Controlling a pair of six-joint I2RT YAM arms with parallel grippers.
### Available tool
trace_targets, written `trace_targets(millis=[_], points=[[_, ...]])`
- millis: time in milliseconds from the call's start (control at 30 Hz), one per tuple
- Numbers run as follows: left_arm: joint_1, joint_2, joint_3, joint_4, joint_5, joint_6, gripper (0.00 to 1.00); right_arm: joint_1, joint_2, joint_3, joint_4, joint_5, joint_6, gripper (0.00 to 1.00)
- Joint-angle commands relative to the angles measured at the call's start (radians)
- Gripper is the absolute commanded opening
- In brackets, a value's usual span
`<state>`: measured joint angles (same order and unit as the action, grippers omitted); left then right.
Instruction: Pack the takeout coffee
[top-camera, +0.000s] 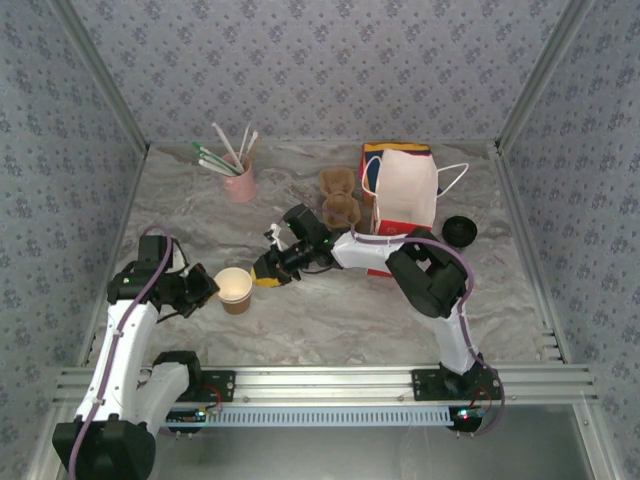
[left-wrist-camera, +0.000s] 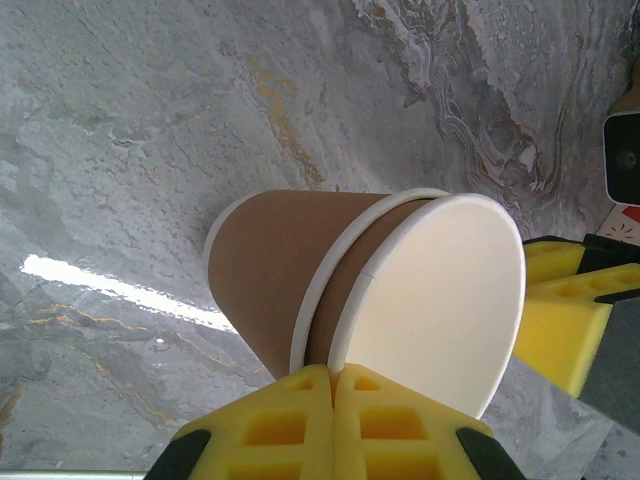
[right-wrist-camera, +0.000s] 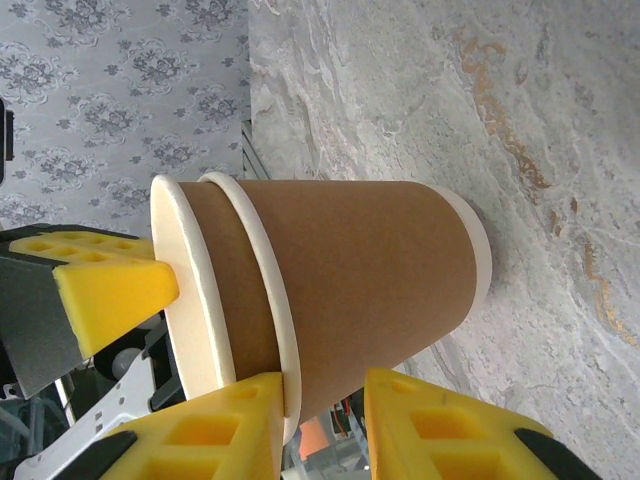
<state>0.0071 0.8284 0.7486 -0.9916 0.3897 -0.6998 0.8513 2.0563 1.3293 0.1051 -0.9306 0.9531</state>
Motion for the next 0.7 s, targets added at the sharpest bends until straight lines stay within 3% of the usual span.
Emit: trace_targets(millis=[0,667], points=[[0.008,-0.010,0.002,0.016,0.034,0.009,0.00,0.002,-0.005,-0.016,-0.044,0.008,-0.026,0.28],[0.011,-0.018,-0.002,-0.002,0.026,0.022,0.00,0.007,-0.021,-0.006,-0.085,0.023,-0.063,0.32]])
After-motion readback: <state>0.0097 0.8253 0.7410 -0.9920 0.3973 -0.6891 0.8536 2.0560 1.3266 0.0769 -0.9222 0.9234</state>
